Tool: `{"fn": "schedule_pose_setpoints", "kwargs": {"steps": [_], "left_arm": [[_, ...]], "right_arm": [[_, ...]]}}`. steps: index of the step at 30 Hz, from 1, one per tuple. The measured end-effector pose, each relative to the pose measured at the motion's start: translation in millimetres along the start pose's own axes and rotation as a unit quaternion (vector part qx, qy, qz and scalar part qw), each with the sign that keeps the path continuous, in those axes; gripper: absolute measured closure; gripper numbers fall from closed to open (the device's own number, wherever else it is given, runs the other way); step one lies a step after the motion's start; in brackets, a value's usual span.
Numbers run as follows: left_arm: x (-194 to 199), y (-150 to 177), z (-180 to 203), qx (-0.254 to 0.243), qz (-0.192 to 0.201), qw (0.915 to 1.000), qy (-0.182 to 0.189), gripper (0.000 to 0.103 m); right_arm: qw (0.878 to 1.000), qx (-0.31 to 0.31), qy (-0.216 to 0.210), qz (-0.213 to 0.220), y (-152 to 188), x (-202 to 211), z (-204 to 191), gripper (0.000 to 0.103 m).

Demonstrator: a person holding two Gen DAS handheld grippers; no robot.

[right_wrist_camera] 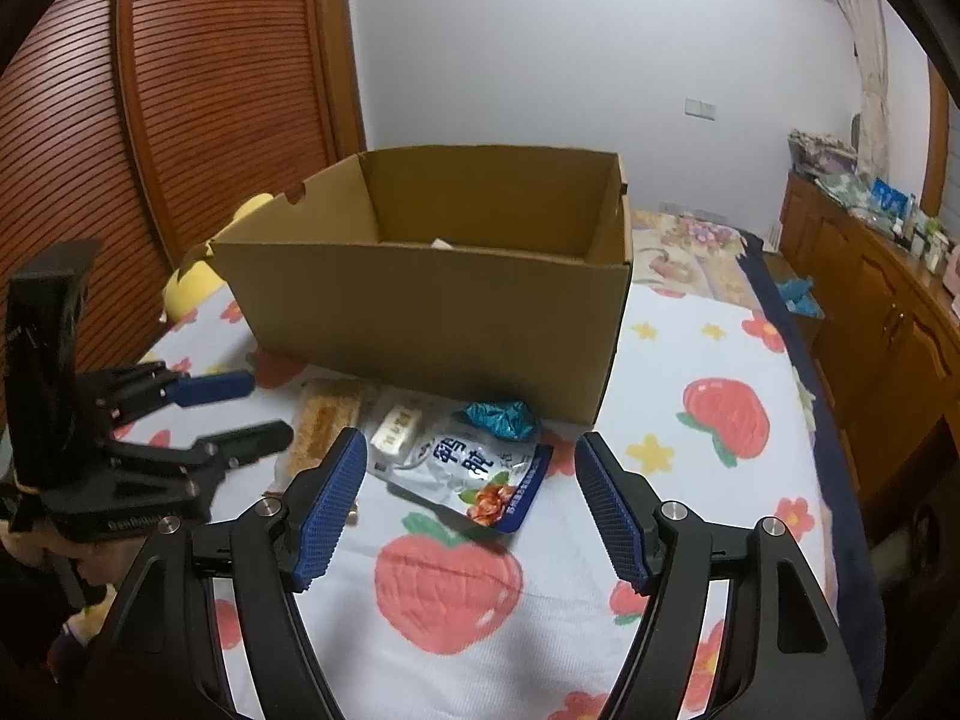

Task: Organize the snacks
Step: 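Withdraw both tools from the box toward the remaining snacks, then grasp clear granola bar packet with left tool while right tool approaches blue-white duck-neck packet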

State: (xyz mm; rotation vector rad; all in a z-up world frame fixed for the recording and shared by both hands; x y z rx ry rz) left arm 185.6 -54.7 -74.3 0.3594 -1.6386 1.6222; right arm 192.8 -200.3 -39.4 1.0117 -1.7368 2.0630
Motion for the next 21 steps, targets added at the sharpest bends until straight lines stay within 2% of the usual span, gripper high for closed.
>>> {"fn": "schedule_pose_setpoints", "kwargs": {"steps": [6,13,21], "left_arm": [[-7,2,4,-0.002,-0.007,1.0,0.005,0.046],[-16,-6,12,-0.004,-0.009,0.9999,0.007,0.038],[-32,-9,9,0.015,-0.024,0.9994,-0.02,0.036]], "right_arm": [[1.0,-0.009,-0.004,-0.018,6,-21,1,0.026],[0.999,-0.029,-0.012,-0.035,7,-40,5,0.026],[0.999,-0.032,-0.001,-0.036,8,-45,7,0.026]]}}
Point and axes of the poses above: each gripper's, at about its wrist camera, not at the fingertips, and x roughly against the way its jaws point, z to its right, y to its underside, the point moved 1 cm from there along -x, roughly the way its jaws point, and after that the axes turned 5 degrees about y, right-handed, at the moved point
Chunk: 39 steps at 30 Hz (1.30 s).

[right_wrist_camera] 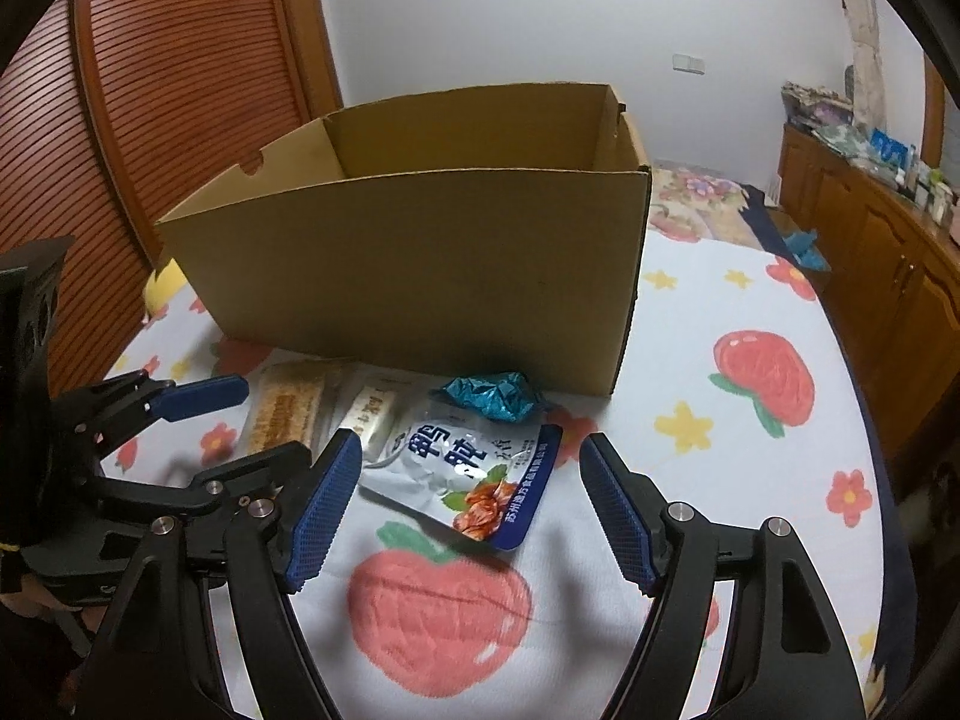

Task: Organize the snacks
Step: 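Grasp clear granola bar packet with left tool while right tool approaches blue-white duck-neck packet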

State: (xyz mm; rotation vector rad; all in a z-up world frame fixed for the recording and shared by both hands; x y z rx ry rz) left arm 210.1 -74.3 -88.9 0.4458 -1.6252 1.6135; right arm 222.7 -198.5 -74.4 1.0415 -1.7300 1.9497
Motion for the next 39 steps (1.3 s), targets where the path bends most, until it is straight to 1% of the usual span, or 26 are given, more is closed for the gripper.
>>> {"fn": "schedule_pose_setpoints", "kwargs": {"steps": [1,8,11,13,15,25,28,34,39], "left_arm": [[-2,1,-2,0.004,-0.004,1.0,-0.003,0.036],[-1,9,-12,0.011,-0.017,0.9998,0.006,0.035],[-4,14,-17,0.014,-0.026,0.9996,0.0,0.035],[-3,17,-19,0.012,-0.02,0.9997,-0.002,0.035],[-3,18,-20,0.008,-0.02,0.9997,-0.012,0.035],[-6,17,-18,0.004,-0.021,0.9997,-0.015,0.035],[-6,17,-17,0.002,-0.022,0.9996,-0.017,0.035],[-6,16,-17,0.001,-0.022,0.9996,-0.018,0.035],[-7,16,-17,0.002,-0.022,0.9996,-0.017,0.035]], "right_arm": [[1.0,-0.001,0.001,0.0,0,0,0,0.026],[1.0,0.006,0.009,-0.007,2,-10,-4,0.026],[1.0,0.002,0.008,-0.013,3,-17,-5,0.025],[1.0,-0.001,0.008,-0.018,3,-22,-5,0.024],[1.0,-0.003,0.008,-0.024,3,-28,-6,0.023],[0.999,-0.003,0.01,-0.048,2,-48,-9,0.02],[0.998,0.002,0.018,-0.055,1,-54,-12,0.019],[0.997,0.033,0.039,-0.061,2,-56,-19,0.019],[0.996,0.04,0.038,-0.065,8,-50,-15,0.019]]}}
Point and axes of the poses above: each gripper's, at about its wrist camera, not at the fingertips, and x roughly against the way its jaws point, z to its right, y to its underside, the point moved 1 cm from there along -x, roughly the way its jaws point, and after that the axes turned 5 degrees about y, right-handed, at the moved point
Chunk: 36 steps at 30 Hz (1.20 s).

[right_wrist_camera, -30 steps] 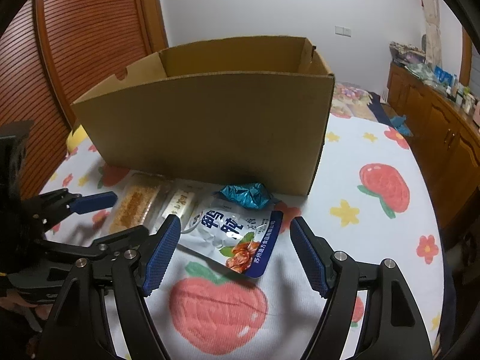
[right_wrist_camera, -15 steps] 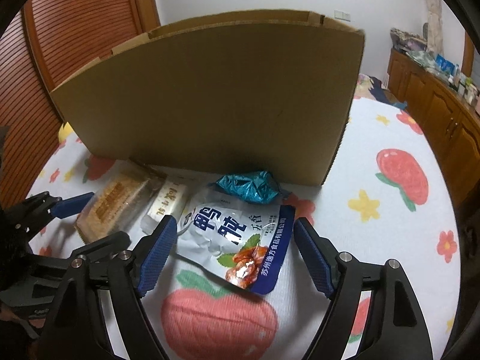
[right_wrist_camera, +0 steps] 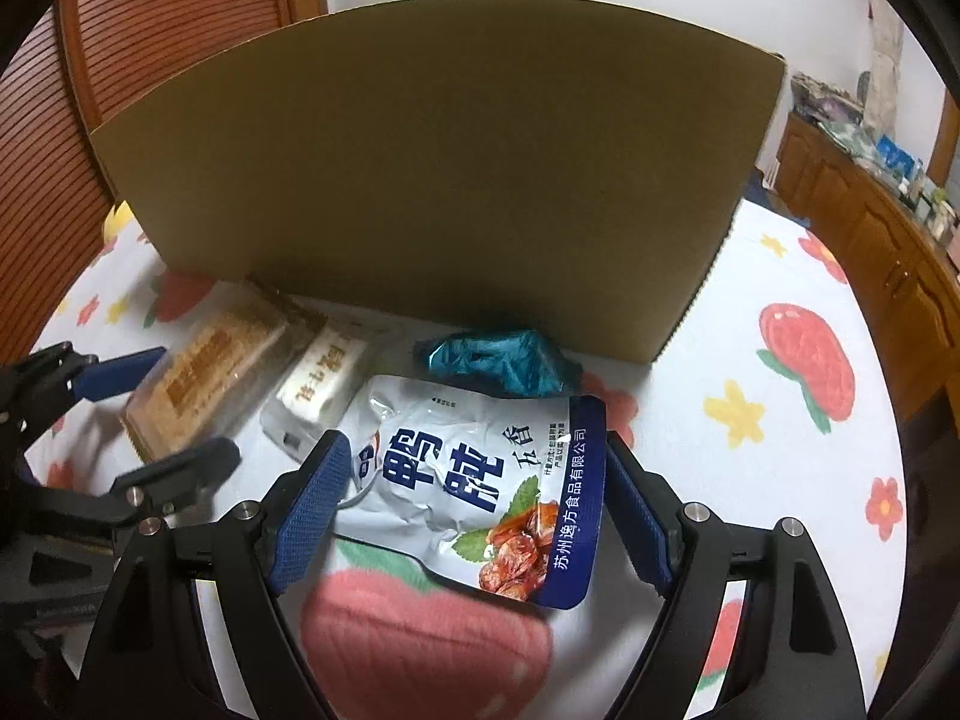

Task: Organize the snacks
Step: 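Grasp clear granola bar packet with left tool while right tool approaches blue-white duck-neck packet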

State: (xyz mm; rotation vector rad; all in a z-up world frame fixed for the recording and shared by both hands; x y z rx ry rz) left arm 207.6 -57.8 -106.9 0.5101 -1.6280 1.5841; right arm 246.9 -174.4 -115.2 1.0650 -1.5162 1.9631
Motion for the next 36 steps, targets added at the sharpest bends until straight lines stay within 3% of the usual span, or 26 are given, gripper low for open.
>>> {"fn": "schedule_pose_setpoints", "kwargs": {"steps": [17,27,33,36], "left_arm": [[-3,-1,2,-0.002,-0.001,1.0,-0.002,0.029],[-8,-9,0,0.001,-0.006,1.0,0.0,0.03],[-12,-15,-1,0.0,-0.012,0.9999,0.011,0.038],[-15,-18,1,-0.01,-0.013,0.9999,0.005,0.049]], "right_arm": [[1.0,0.008,-0.024,0.012,26,17,1,0.022],[0.999,0.037,0.001,0.01,28,16,-12,0.017],[0.999,0.036,-0.001,0.01,28,16,-10,0.017],[0.999,0.036,-0.001,0.01,28,16,-10,0.017]]}}
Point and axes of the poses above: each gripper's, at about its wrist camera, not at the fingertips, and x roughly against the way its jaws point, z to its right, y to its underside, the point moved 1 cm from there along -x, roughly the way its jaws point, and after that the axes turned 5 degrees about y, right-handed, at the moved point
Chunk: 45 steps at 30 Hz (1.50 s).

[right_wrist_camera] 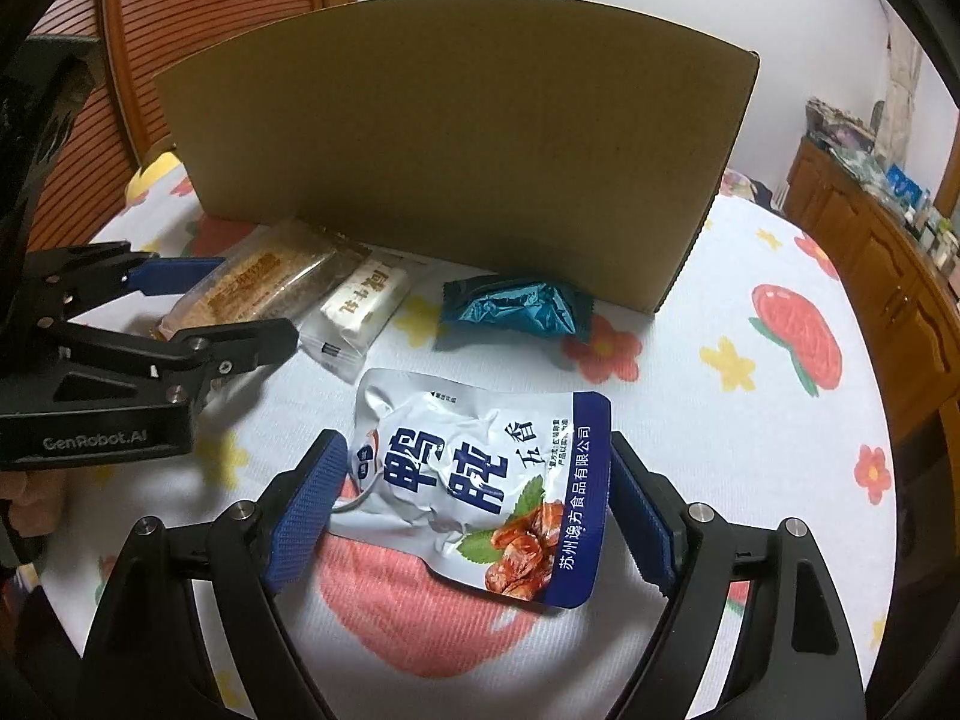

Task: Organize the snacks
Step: 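Grasp clear granola bar packet with left tool while right tool approaches blue-white duck-neck packet, then grasp blue-white duck-neck packet with right tool while left tool lifts granola bar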

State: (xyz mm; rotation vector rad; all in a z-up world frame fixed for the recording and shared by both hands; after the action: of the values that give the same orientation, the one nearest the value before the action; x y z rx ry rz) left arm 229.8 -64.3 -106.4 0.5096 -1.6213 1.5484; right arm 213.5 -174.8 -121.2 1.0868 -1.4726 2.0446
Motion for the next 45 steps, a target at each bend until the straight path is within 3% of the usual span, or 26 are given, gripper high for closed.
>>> {"fn": "schedule_pose_setpoints", "kwargs": {"steps": [1,4,22,30,36,42,45], "left_arm": [[1,0,1,-0.003,0.002,1.0,0.003,0.055],[2,2,3,-0.007,0.007,1.0,0.0,0.057],[57,14,10,-0.009,0.068,0.9975,0.021,0.057],[68,21,6,-0.008,0.077,0.9968,0.022,0.057],[69,23,6,-0.006,0.078,0.9967,0.024,0.056],[74,21,6,-0.006,0.084,0.9961,0.024,0.056],[76,20,6,-0.011,0.088,0.9958,0.024,0.062]], "right_arm": [[1.0,0.0,0.0,0.0,0,0,0,0.017],[1.0,0.0,0.0,0.0,0,0,0,0.016],[1.0,0.0,0.001,0.0,0,-1,-1,0.017],[0.999,0.032,0.019,0.028,1,12,-14,0.033],[0.999,0.022,-0.009,0.022,3,16,-10,0.034],[0.999,0.023,-0.009,0.035,1,29,-9,0.034],[0.999,0.025,-0.01,0.044,-3,37,-10,0.034]]}}
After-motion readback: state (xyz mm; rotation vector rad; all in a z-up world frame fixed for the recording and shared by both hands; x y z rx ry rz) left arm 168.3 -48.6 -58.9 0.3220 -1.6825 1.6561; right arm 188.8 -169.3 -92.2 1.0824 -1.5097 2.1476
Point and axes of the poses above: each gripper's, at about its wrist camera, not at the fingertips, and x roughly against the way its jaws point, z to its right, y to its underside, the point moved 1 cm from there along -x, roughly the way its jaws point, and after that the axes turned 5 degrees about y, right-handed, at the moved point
